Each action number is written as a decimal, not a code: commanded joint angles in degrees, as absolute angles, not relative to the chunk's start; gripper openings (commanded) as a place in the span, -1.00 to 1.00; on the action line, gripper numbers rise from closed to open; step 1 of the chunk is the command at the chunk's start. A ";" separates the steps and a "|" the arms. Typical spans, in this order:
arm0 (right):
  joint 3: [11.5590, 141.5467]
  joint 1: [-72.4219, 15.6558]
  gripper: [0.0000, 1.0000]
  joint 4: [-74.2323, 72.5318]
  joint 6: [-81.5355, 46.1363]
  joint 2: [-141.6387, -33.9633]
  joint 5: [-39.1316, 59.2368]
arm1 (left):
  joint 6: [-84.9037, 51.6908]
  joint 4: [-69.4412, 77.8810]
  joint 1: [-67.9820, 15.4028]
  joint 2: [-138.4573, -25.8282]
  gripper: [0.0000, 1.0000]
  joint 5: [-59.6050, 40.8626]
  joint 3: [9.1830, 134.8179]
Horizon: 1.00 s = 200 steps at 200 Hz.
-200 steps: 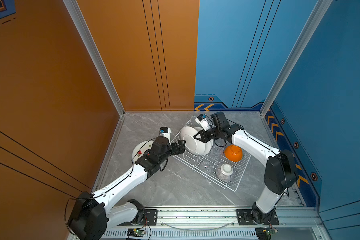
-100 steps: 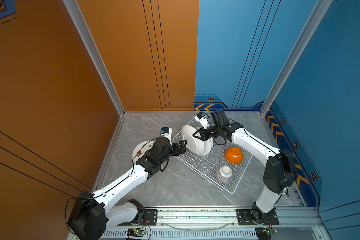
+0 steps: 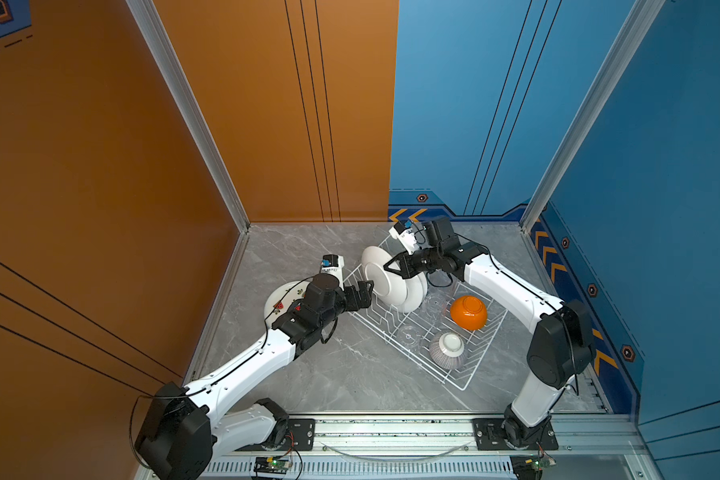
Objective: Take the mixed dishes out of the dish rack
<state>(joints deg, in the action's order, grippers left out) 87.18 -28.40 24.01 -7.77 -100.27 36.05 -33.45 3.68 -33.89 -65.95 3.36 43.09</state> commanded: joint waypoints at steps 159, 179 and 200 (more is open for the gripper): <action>90.00 -26.11 -1.00 21.54 -20.02 -91.45 25.73 | -31.65 6.23 -36.73 -65.72 0.96 2.46 45.44; 89.92 -25.93 -1.00 21.31 -21.56 -90.41 24.55 | -30.53 6.85 -37.17 -66.24 0.96 2.62 45.83; 89.56 -25.84 -1.00 20.56 -22.49 -89.52 24.52 | -30.24 6.99 -37.49 -66.82 0.96 2.81 46.45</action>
<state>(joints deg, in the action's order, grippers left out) 88.14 -27.31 23.81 -21.12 -91.70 30.61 -32.21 5.61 -36.84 -66.06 3.16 44.29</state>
